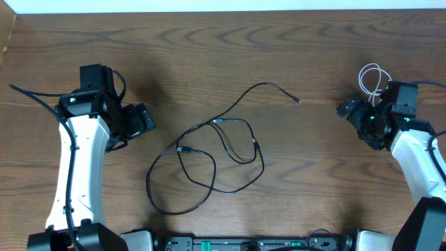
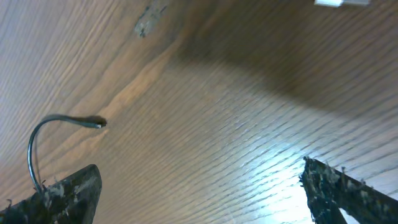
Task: Untangle cables
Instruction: 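Release the white cable and move the right gripper left toward the black cables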
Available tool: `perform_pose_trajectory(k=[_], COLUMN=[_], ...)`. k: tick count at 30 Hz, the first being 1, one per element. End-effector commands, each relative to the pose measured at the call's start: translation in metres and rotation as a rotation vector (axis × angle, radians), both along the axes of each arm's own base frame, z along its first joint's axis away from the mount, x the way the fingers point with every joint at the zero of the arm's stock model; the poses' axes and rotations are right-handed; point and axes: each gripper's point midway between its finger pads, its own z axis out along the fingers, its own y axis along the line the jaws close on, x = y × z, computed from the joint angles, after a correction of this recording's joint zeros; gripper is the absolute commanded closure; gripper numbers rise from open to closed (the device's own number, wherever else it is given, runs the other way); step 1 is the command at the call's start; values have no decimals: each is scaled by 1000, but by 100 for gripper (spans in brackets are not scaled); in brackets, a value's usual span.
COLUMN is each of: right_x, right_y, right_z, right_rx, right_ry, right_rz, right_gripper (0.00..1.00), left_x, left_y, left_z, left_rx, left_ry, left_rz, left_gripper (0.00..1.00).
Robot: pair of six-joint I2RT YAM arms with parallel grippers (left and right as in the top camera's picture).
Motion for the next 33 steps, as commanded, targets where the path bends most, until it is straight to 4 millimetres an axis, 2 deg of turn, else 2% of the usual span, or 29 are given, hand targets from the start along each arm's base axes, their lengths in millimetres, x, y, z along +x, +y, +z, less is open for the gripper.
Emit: perform_pose_trajectory(k=[1, 7, 15, 33], right_x=[6, 7, 6, -30], right_y=[11, 28, 68, 150], right_z=[5, 5, 6, -11], right_rx=[2, 3, 3, -10], right_ry=[-14, -17, -23, 52], right_rz=[40, 89, 204, 460], right_gripper=[1, 1, 1, 1], left_x=[2, 2, 2, 2], left_y=[3, 3, 3, 3], left_z=[7, 7, 7, 7], left_rx=[11, 11, 11, 11], left_ry=[-20, -20, -20, -20], left_rz=[11, 12, 12, 12], left_gripper=[2, 2, 2, 2])
